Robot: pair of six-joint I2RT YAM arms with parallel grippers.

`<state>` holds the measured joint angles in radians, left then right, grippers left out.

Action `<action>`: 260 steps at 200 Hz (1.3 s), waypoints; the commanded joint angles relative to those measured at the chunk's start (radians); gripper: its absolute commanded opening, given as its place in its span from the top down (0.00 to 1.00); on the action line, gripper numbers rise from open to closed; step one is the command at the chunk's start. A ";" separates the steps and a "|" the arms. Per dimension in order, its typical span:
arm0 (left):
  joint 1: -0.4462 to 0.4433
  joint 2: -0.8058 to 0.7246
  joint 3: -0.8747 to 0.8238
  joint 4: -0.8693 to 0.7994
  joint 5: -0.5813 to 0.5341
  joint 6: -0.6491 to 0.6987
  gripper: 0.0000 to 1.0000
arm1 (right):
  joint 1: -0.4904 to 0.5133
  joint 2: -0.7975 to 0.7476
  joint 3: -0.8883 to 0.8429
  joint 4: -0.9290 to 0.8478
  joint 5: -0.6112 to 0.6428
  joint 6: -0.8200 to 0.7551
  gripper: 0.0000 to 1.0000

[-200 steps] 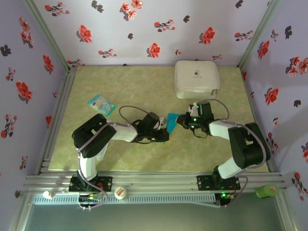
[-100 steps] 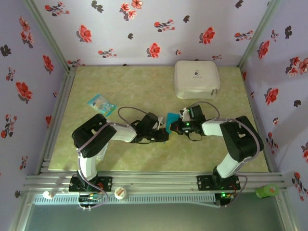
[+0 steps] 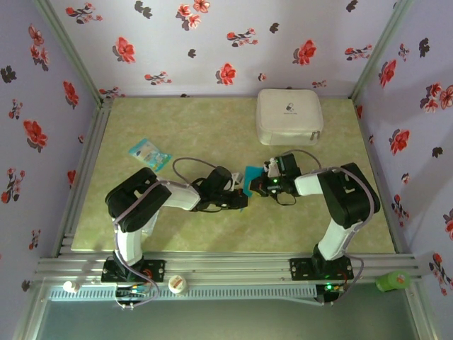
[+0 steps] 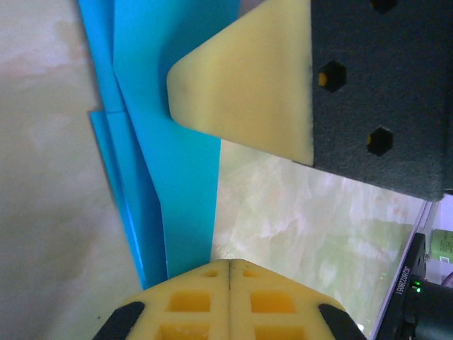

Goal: Fold a paper plane with a square sheet of paper (pick it up from the middle)
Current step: Fold the wing for the fifth time at the center of the table.

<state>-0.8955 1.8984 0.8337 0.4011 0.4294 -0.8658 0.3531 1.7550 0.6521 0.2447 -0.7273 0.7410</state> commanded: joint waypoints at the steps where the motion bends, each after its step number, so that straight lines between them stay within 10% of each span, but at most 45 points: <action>1: 0.010 0.000 -0.049 -0.117 -0.025 0.009 1.00 | -0.032 0.046 0.010 0.036 0.101 0.006 0.97; 147: 0.010 -0.213 -0.005 -0.200 -0.039 0.054 1.00 | -0.046 0.051 0.009 0.000 0.111 0.026 0.98; 260: -0.002 -0.006 0.096 -0.220 0.021 0.041 1.00 | -0.045 0.044 0.011 -0.043 0.121 0.006 0.98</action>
<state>-0.8921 1.8763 0.9634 0.1967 0.4469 -0.8253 0.3271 1.7672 0.6624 0.2501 -0.7303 0.7700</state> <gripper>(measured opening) 0.055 0.047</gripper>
